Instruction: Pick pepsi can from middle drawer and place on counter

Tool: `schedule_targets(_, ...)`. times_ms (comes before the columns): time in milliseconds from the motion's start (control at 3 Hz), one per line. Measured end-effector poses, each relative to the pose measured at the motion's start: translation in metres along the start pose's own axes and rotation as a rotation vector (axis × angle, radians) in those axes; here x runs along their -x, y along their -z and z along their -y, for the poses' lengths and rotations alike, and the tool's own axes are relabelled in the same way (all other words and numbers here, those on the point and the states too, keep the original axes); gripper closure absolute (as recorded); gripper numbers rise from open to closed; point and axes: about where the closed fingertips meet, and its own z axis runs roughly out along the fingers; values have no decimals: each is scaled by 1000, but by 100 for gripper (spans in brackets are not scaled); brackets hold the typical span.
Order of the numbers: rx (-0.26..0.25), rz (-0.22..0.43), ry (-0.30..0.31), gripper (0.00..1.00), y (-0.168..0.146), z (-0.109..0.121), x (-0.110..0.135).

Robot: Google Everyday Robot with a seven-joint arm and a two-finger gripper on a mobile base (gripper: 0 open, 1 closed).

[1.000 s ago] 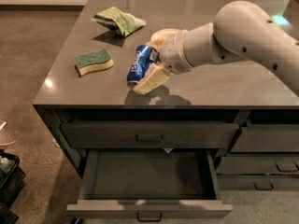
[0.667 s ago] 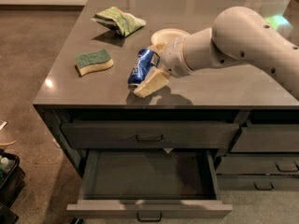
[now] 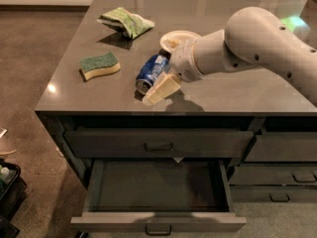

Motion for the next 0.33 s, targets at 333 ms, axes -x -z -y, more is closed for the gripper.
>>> schedule_targets(333,0,0,0,0,0,0,0)
